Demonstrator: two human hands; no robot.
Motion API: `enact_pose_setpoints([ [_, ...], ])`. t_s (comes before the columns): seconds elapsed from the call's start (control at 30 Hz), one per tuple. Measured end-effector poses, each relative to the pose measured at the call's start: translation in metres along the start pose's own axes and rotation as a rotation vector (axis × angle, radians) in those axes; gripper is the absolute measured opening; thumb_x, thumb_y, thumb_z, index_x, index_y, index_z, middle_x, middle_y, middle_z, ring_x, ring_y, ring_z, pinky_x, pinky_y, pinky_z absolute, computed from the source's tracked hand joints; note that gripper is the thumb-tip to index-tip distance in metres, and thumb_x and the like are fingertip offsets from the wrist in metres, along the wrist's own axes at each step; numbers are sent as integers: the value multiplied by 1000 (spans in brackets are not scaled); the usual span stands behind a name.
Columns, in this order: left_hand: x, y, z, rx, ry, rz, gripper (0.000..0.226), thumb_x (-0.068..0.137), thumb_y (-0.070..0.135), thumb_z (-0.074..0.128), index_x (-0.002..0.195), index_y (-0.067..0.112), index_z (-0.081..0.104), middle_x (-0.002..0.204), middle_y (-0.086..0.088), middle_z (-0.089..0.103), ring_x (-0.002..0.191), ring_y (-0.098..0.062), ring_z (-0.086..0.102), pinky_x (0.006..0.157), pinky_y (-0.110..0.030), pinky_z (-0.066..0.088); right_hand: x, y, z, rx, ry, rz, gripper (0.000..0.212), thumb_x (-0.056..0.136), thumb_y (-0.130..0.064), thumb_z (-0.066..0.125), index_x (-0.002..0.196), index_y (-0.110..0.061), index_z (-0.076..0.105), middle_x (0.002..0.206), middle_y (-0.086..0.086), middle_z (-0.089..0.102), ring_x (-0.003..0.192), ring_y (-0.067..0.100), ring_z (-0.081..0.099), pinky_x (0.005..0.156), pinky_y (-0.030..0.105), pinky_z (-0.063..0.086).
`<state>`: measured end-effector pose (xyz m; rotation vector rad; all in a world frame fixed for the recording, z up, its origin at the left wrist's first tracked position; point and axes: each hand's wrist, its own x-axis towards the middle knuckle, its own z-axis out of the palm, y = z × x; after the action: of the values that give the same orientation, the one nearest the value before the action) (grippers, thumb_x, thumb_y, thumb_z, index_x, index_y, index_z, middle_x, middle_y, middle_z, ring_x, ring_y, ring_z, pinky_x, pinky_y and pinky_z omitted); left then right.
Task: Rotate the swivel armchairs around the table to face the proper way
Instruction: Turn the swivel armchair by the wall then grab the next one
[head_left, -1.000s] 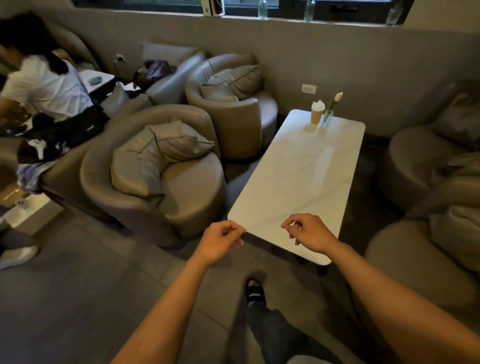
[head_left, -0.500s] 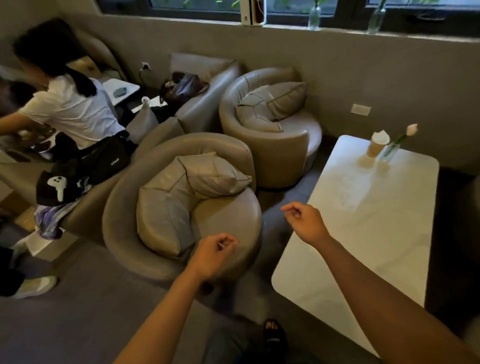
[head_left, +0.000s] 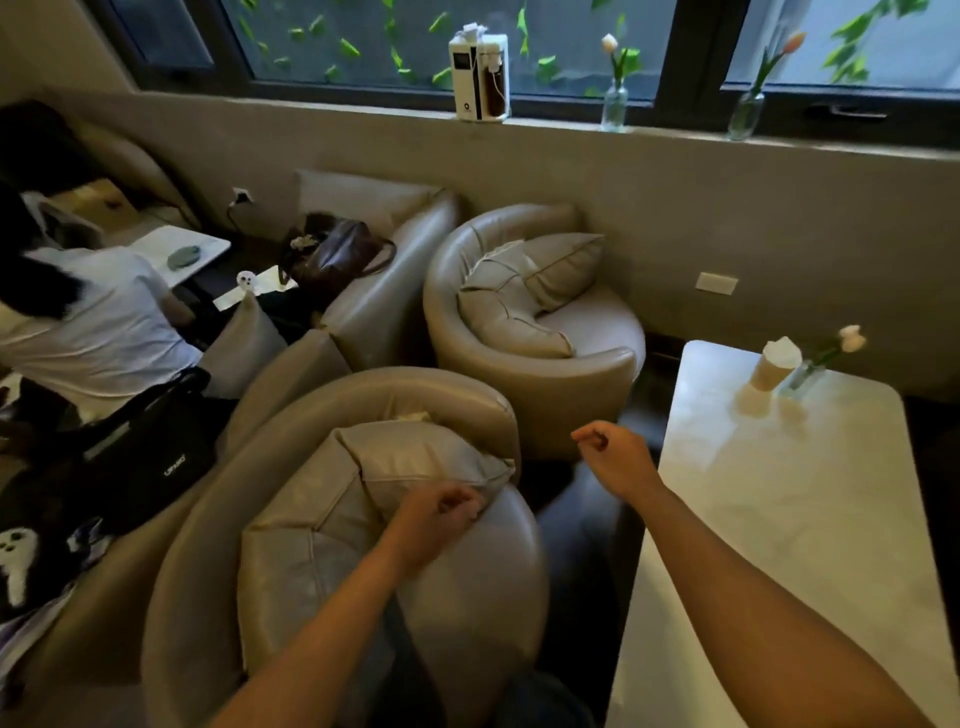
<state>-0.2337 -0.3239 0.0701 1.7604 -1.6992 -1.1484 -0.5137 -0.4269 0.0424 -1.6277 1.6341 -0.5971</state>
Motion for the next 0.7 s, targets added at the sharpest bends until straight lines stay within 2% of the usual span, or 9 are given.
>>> enact_pose_setpoints([
  [0.13, 73, 10, -34, -7, 93, -1, 17, 94, 28, 64, 110, 30, 70, 100, 16, 67, 92, -2, 63, 75, -16, 48, 57, -11, -5, -16, -18, 73, 19, 96, -13, 61, 109, -20, 74, 96, -4, 67, 93, 14, 62, 86, 27, 44],
  [0.27, 142, 15, -64, -30, 159, -37, 21, 93, 28, 66, 115, 27, 66, 97, 17, 65, 89, 2, 61, 69, -10, 43, 117, -14, -11, -10, 3, 165, 14, 95, -14, 63, 101, -17, 74, 95, -3, 68, 94, 15, 62, 84, 26, 44],
  [0.33, 179, 15, -75, -61, 175, -98, 23, 94, 29, 63, 117, 31, 64, 96, 16, 64, 91, -3, 63, 69, -17, 47, 151, -9, -10, 16, 27, 260, 14, 94, -17, 62, 92, -12, 74, 91, 6, 71, 92, 24, 66, 73, 27, 43],
  [0.4, 226, 12, -81, -82, 176, -179, 28, 92, 32, 60, 119, 34, 61, 99, 10, 64, 93, -13, 65, 73, -30, 54, 195, 4, -8, 44, 69, 356, 20, 95, -22, 60, 94, -8, 73, 92, 13, 71, 96, 31, 67, 69, 30, 41],
  [0.47, 279, 6, -83, -81, 199, -258, 35, 89, 35, 63, 124, 34, 59, 105, 7, 63, 97, -16, 63, 82, -37, 55, 238, 19, -4, 42, 79, 431, 24, 94, -27, 60, 110, -12, 71, 106, 14, 70, 106, 33, 65, 81, 32, 44],
  [0.53, 333, -1, -83, -12, 214, -286, 44, 91, 38, 66, 133, 31, 55, 117, 4, 58, 106, -16, 58, 91, -35, 51, 281, 35, 2, 2, 68, 449, 36, 93, -31, 63, 126, -15, 64, 123, 19, 65, 113, 34, 62, 91, 37, 47],
  [0.63, 408, -13, -78, 79, 199, -318, 54, 92, 42, 64, 142, 32, 48, 130, -3, 52, 112, -22, 56, 95, -38, 50, 336, 57, 7, -169, 4, 433, 46, 93, -39, 63, 134, -18, 59, 142, 16, 52, 125, 33, 52, 100, 40, 44],
  [0.7, 455, -21, -74, 97, 207, -398, 59, 90, 46, 62, 144, 34, 45, 134, -7, 48, 115, -29, 57, 96, -44, 51, 370, 74, 6, -201, 56, 470, 54, 90, -47, 65, 136, -20, 56, 146, 15, 42, 129, 35, 47, 104, 48, 45],
])
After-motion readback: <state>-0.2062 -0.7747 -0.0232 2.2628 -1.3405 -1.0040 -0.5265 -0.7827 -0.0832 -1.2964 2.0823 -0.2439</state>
